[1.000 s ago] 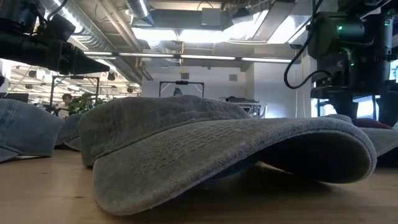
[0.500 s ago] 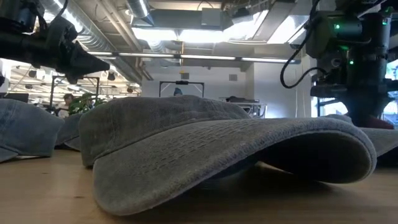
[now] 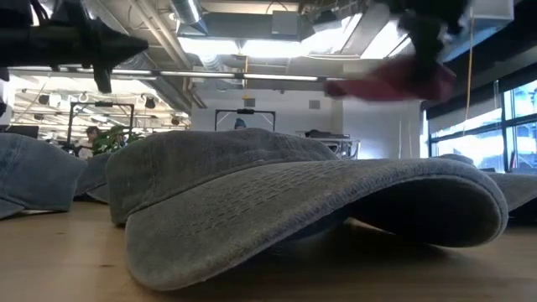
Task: Pick & Place hat
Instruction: Put the red cap into the left transparent bin
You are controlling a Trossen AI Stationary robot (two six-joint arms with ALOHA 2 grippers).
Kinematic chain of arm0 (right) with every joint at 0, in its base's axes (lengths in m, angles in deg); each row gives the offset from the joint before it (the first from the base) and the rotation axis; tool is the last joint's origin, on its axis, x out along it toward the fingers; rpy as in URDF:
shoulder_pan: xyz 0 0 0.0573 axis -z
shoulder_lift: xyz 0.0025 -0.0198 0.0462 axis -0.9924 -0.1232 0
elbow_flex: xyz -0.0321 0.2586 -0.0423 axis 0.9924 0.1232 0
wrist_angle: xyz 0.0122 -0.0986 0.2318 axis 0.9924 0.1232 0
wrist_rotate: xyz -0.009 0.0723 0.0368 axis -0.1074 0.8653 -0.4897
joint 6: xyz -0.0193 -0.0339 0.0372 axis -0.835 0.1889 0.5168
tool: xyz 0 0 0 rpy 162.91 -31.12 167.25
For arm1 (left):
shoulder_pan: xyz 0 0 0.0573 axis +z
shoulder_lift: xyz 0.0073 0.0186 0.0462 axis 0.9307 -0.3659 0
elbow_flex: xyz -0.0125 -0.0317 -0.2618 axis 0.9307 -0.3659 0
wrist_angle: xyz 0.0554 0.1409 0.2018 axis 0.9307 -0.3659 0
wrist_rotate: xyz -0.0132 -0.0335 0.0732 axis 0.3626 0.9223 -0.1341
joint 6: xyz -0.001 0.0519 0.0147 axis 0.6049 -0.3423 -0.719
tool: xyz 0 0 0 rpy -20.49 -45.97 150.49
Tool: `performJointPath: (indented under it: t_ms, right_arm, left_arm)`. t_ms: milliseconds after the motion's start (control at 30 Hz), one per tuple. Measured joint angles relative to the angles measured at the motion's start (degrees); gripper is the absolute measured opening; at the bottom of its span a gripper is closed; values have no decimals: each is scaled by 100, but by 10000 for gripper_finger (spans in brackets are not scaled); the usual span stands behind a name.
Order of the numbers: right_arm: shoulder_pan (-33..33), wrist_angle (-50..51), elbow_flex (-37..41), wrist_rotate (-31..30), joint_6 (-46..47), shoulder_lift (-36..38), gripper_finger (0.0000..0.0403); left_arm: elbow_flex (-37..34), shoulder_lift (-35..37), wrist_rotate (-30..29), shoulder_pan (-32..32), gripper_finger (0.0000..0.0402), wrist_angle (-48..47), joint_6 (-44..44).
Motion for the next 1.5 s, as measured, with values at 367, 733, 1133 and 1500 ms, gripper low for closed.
performJointPath:
  t_ms: [367, 733, 1133, 1500]
  right_arm:
    - [7, -2896, -853, -1216, -8216, -520, 14]
    - [11, -5259, -853, -1175, -11555, -1163, 15]
    - [9, -6269, -853, -989, -13584, -1445, 15]
    - [-173, -7006, -855, -966, -15191, -1437, 17]
  left_arm:
    - [0, -217, 19, 0, 13, 943, 603]
    - [825, -2009, 301, -2, 29, 1804, 599]
    - [3598, -4936, 1969, -13, 145, 686, 58]
    - [4762, -5912, 2423, 7, 182, 635, 604]
